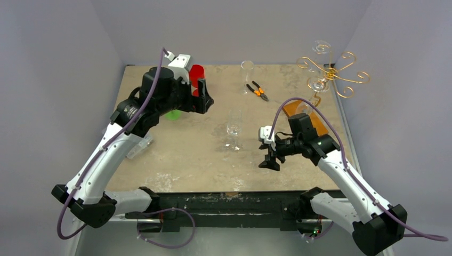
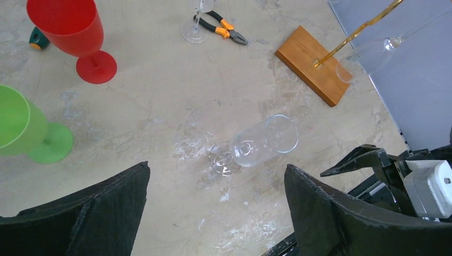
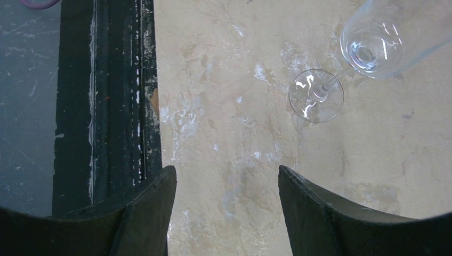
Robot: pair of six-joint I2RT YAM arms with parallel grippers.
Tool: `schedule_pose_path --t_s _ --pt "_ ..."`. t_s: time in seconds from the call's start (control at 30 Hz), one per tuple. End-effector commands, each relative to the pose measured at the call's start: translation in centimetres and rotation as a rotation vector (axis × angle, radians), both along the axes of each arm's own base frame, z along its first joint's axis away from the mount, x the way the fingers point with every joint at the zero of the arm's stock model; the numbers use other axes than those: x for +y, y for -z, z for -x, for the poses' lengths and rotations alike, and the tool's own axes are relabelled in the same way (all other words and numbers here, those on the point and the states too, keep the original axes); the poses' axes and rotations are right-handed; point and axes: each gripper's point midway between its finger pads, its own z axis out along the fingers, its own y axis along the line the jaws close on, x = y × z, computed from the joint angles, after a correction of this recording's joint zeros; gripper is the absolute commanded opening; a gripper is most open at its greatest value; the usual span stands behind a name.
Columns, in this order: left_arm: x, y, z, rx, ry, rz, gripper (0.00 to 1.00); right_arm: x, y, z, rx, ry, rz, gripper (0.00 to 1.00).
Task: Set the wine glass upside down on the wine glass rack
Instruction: Place the wine glass at the center of the board, then pick up the wine glass at the center of the board.
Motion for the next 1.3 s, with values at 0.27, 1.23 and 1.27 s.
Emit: schedule_pose_path --t_s 0.27,1.23,1.27 --pt "-2.4 -1.9 -1.4 -0.035 0.015 -0.045 0.92 -0.1 0.3 -0.6 -0.018 0.009 0.010 0.68" --pt "-9.1 5.3 -1.9 0.248 0.242 -0.273 0.48 -0.2 0.7 -0.5 -0.012 0.010 0.018 0.68" --pt "-9.2 5.5 -1.8 0.255 0.248 -0.282 0.47 -0.3 0.7 -0.6 -0.011 0.011 0.019 0.68"
